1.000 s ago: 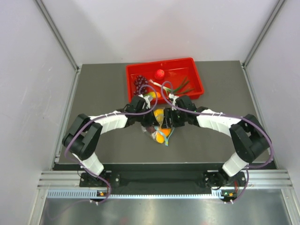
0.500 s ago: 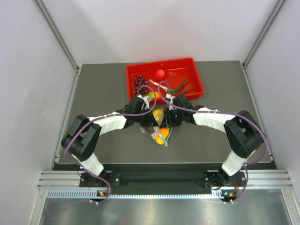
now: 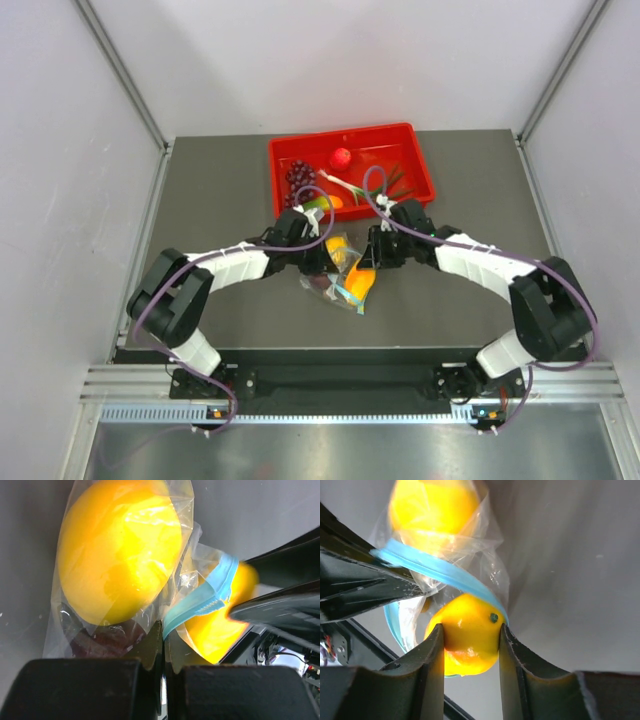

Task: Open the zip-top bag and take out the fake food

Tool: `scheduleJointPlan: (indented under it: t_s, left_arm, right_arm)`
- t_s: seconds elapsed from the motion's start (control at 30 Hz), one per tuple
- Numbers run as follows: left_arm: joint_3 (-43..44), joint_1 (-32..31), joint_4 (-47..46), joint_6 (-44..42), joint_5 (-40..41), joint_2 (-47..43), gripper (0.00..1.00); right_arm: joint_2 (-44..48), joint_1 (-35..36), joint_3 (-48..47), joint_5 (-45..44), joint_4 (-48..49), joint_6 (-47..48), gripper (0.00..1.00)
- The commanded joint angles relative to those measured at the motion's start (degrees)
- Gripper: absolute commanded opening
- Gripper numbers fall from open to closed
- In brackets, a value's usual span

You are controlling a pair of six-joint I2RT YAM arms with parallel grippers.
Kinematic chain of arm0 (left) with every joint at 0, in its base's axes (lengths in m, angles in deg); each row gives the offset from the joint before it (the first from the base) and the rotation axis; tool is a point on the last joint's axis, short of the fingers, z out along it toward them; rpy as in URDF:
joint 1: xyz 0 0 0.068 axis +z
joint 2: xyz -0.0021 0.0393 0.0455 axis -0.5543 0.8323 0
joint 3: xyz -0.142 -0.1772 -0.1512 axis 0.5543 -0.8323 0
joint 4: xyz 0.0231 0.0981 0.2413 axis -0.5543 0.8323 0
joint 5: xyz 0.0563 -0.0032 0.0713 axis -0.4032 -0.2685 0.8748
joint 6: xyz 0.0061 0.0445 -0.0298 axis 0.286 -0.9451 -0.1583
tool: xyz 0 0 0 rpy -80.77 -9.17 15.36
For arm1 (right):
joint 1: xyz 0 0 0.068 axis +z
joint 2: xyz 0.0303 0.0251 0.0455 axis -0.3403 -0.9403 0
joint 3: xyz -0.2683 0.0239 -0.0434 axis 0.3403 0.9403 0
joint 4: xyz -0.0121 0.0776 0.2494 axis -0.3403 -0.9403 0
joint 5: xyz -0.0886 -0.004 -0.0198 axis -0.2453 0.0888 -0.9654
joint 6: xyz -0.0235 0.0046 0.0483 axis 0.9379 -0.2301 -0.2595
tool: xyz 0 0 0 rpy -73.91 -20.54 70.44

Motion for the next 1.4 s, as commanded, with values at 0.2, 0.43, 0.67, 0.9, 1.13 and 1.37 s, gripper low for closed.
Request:
scheduleJointPlan:
  t_s: [0.2, 0.43, 0.67, 0.9, 1.13, 1.37]
  left_arm:
    - [-2.1, 0.3, 0.7, -0.6, 0.5, -2.8, 0.0]
    - [-1.6, 0.3, 0.7, 0.6, -0.1, -0.8, 0.0]
    - [-0.7, 0.3, 3.1, -0.4, 0.2, -0.6, 0.0]
    - [1.2, 0.2, 6.5, -1.5, 0.1, -3.4, 0.0]
    - [1.9, 0.1, 7.8, -0.6, -0.8, -6.2, 0.0]
    - [3.5, -0.2, 9.3, -0.2, -0.8, -8.0, 0.0]
  right_arm:
    - [8.0, -1.0, -1.6, -4.2, 0.6, -1.9, 0.0]
    - [10.9, -1.7, -4.5, -6.4, 1.1, -3.4, 0.0]
    - [13.1, -5.4, -8.6, -7.3, 0.6, -3.9, 0.0]
    - [7.2, -13.2, -18.0, -6.8, -0.7, 0.7, 0.0]
    - [-7.1, -17.7, -34.2, -11.1, -1.0, 6.5, 0.01]
    - [-21.7, -18.0, -46.8, -15.2, 0.2, 7.5, 0.14]
